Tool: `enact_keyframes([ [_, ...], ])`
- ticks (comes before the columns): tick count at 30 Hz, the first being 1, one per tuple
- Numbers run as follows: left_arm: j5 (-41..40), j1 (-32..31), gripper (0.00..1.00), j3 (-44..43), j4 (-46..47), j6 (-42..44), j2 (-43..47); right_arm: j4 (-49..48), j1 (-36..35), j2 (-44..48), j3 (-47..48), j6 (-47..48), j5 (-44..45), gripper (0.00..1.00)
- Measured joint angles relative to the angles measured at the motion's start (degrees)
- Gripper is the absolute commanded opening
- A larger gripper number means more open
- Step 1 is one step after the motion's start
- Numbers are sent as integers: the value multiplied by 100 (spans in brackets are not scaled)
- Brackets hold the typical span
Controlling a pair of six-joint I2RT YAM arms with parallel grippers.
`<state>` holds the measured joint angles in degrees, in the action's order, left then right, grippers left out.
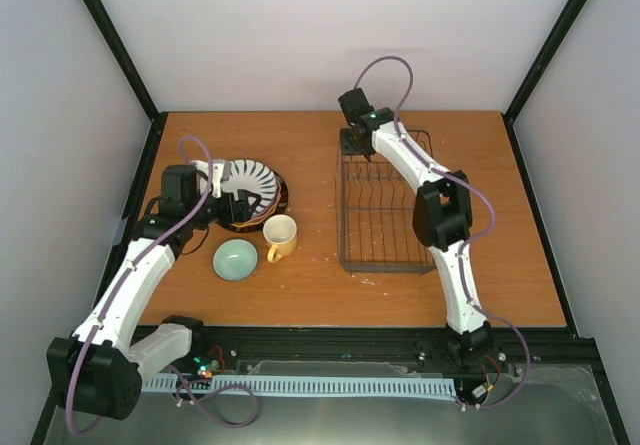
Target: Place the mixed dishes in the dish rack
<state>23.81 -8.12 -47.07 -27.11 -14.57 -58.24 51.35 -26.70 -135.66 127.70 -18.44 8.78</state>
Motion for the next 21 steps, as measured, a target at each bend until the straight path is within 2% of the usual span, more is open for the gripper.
enact_keyframes([
  [1,7,0,84,-15,-15,28,4,-7,-2,177,-170,-15,107,46],
  [3,70,0,80,-52,-39,87,2,-17,-2,597,-494,-44,321,48],
  [6,254,-9,79,-162,-195,184,-22,-94,0,1360,-1019,-190,562,51],
  [9,267,-131,79,-374,-396,286,-101,-278,-2,2280,-1770,-332,573,51],
  [13,4,-507,73,-645,-627,417,-260,-549,-2,3464,-2857,-474,339,48],
  [17,-245,-697,63,-896,-929,575,-684,-566,-15,4061,-3305,-509,72,48],
  [21,-546,-758,60,-1099,-1287,713,-1204,-533,-74,4393,-3567,-498,-103,48],
])
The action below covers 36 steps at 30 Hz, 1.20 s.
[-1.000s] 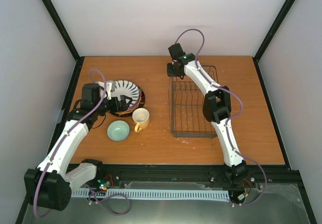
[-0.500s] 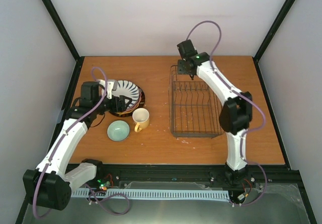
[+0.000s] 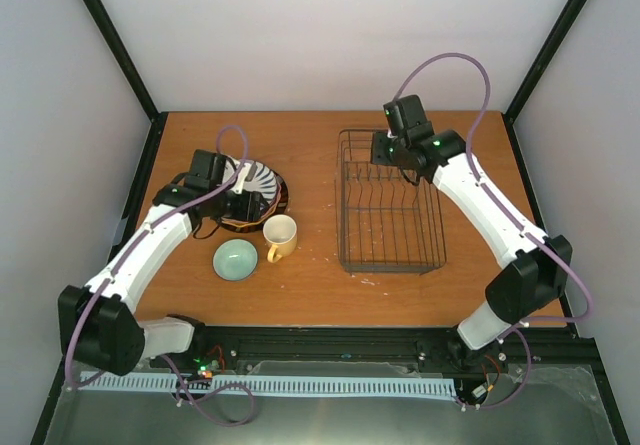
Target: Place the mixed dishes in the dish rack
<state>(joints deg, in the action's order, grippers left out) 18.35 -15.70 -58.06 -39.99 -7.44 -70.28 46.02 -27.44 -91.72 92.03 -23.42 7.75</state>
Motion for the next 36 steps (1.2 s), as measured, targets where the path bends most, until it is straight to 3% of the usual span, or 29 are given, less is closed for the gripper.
enact_keyframes([
  [6,-308,-105,57,-264,-455,79,-402,92,-35,389,-315,4,-203,48],
  [10,-498,-387,49,-470,-673,101,-697,87,-35,525,-461,2,-326,48],
  [18,-944,-1014,49,-688,-1084,114,-1305,107,-42,750,-581,4,-396,48],
  [36,-1397,-1084,46,-881,-1241,114,-1777,234,-46,1073,-348,11,-391,48],
])
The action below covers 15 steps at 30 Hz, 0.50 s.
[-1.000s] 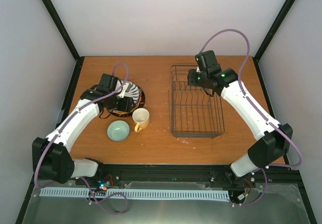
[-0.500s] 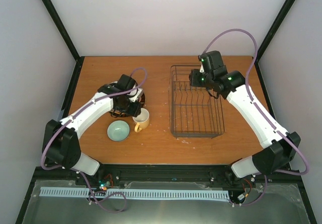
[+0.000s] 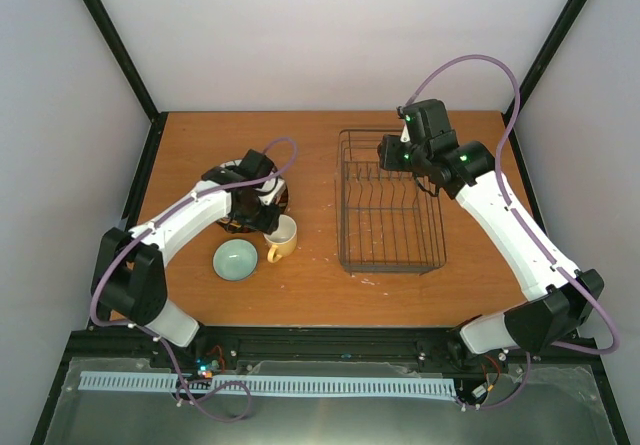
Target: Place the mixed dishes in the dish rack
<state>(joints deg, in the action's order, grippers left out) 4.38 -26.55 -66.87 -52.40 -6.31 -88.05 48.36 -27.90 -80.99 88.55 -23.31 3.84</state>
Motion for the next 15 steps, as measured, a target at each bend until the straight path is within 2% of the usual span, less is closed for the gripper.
enact_keyframes([
  [8,26,-9,41,0,2,0,-210,15,0,2,0,15,0,48],
  [15,83,-24,24,-2,2,11,-376,33,0,31,0,26,0,48],
])
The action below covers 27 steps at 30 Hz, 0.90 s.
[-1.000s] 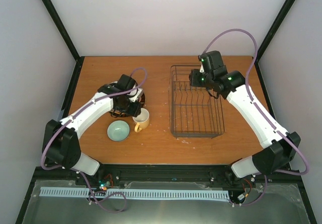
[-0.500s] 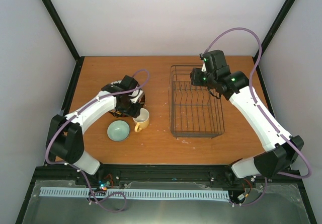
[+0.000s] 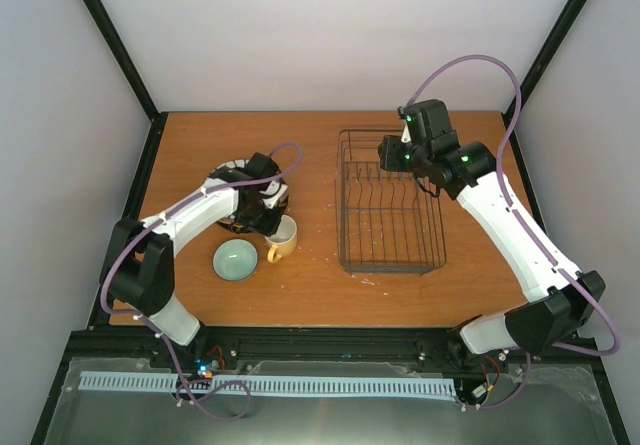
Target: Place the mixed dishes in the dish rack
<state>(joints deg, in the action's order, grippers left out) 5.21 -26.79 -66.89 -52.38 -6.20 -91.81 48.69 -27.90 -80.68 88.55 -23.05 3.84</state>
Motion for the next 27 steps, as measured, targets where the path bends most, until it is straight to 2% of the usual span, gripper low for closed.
enact_keyframes([
  [9,55,-13,1,-24,-31,-15,-125,2,0,9,0,11,-2,48],
  [18,83,-31,1,-61,4,-92,118,-9,0,44,-15,11,-98,47],
  [21,146,-28,1,-68,284,-162,774,-173,0,275,-212,13,-302,45],
  [23,273,-31,1,2,752,-221,1502,-420,0,599,-505,11,-531,39],
  [24,382,-28,1,142,1200,-256,2004,-603,0,820,-719,0,-691,39],
  [27,796,-31,1,793,2653,-459,3482,-1440,0,1700,-1622,-162,-1287,53],
])
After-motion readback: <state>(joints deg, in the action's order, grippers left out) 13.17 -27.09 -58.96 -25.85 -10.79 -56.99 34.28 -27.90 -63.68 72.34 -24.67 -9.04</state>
